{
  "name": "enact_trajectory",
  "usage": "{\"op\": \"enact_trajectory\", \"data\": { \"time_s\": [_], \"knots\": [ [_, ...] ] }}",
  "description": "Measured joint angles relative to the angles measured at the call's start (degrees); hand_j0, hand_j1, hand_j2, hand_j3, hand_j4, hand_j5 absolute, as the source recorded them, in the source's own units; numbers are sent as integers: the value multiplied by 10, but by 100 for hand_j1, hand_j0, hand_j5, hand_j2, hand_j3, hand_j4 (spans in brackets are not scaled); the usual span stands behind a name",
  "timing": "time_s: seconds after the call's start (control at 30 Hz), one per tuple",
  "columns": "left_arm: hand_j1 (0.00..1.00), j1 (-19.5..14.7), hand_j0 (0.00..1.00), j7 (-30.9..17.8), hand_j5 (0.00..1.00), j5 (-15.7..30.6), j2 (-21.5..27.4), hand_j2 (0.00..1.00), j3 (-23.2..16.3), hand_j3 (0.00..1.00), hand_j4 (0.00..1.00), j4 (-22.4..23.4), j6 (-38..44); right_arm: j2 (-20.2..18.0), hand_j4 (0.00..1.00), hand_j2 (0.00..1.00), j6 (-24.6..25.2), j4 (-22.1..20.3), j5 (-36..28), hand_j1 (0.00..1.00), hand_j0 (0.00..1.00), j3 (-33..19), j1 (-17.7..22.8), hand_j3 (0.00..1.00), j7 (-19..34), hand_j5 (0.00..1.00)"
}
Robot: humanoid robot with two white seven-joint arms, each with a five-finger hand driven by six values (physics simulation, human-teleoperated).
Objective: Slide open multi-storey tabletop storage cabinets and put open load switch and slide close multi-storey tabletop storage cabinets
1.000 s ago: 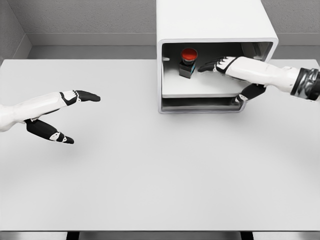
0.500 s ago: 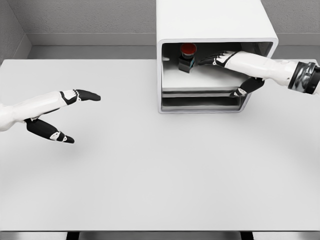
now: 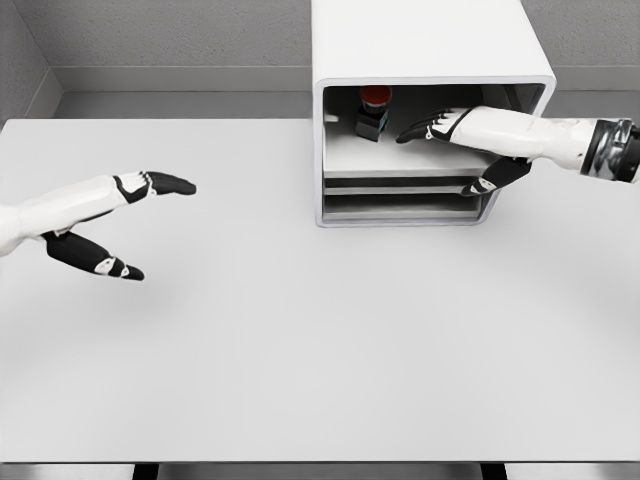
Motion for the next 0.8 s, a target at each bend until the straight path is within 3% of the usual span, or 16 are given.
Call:
{"op": "enact_trajectory", "data": {
  "time_s": [0.23,0.43,0.8],
  "knots": [
    [100,-1,100,0,100,0,-1,100,-3,100,100,1,0,-4,92,92,12,-10,15,92,92,0,-1,92,0,92],
    [100,-1,100,0,100,0,-3,100,-15,100,100,5,-2,-26,91,91,54,-62,10,91,91,-2,-2,91,-33,91],
    [100,-1,100,0,100,0,-3,100,-16,100,100,5,-2,-59,83,83,66,-142,-17,83,83,15,-2,83,-43,83]
  ]
}}
